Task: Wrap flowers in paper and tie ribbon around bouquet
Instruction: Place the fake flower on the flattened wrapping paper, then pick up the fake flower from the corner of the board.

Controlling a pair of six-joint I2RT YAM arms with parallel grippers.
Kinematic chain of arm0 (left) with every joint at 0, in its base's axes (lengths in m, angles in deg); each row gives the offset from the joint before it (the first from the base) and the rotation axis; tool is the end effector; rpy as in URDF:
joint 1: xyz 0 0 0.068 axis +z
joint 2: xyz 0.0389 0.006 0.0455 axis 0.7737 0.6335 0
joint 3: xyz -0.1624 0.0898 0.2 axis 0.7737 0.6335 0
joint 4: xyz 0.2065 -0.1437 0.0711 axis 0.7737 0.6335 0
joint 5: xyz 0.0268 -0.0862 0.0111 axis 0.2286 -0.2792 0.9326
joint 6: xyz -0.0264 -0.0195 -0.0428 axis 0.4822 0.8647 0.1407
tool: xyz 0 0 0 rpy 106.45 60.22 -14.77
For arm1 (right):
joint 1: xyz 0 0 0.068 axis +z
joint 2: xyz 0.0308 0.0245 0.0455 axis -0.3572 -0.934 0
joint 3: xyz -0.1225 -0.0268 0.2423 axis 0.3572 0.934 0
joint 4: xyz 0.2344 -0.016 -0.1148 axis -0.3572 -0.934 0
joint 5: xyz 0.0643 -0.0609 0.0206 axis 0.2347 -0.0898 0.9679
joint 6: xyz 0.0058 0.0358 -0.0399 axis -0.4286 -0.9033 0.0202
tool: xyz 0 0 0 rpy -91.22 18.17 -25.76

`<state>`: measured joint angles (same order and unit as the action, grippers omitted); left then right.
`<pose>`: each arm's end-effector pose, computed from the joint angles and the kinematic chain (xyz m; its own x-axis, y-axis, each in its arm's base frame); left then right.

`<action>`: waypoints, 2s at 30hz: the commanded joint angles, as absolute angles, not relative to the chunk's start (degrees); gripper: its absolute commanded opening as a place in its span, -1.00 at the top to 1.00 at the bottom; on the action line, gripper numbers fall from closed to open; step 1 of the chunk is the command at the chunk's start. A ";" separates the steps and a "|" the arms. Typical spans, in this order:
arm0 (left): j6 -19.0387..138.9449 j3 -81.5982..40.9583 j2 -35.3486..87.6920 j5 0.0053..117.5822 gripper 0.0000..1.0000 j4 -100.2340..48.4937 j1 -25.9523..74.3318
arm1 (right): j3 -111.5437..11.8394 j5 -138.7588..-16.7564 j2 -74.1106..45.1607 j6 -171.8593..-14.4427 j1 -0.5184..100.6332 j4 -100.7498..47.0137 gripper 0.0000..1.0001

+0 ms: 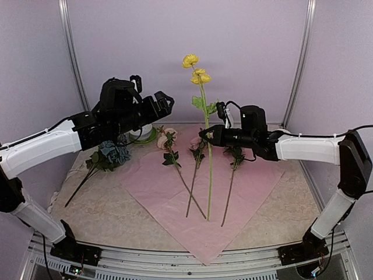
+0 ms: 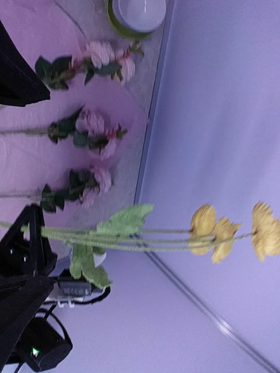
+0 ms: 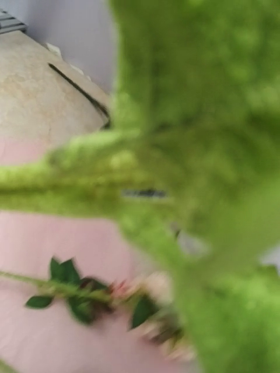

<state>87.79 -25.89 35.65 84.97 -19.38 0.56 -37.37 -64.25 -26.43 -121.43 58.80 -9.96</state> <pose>0.2346 -0.2637 0.3840 -0.4400 -0.4157 -0.7960 0.3335 0.7474 -0.5747 0.2926 0.2437 0.2819 -0.6399 0.1816 -0.7466 -0.5884 0.5091 0.6282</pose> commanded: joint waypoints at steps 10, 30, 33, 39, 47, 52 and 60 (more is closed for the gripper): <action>87.14 -6.06 24.40 90.56 -0.94 5.32 30.70 | -47.56 -73.52 -46.61 -130.60 55.50 -19.46 1.00; 74.17 -6.88 37.20 88.75 -0.87 17.41 41.11 | -44.13 -80.25 -35.31 -115.07 55.65 -27.00 -0.04; 69.91 -9.92 43.11 92.63 -0.92 22.61 41.22 | -42.32 -78.92 -32.84 -114.32 55.65 -27.03 -0.05; 61.57 -11.82 54.01 89.89 -0.97 23.56 41.50 | -41.17 -76.91 -31.68 -114.29 55.65 -26.80 -0.06; 60.73 -16.58 58.52 89.83 0.12 21.45 42.53 | -39.72 -77.45 -29.77 -114.03 55.65 -27.20 -0.06; 59.31 -14.30 57.46 88.32 0.80 19.26 42.52 | -38.76 -78.04 -29.02 -114.20 55.65 -26.81 -0.06; 61.64 -14.53 50.00 93.67 1.00 16.96 39.36 | -38.94 -77.34 -28.57 -114.34 55.65 -27.31 -0.06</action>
<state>59.53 -14.08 55.73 90.04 20.05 42.00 -39.23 -77.54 -30.97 -114.63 55.89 -26.90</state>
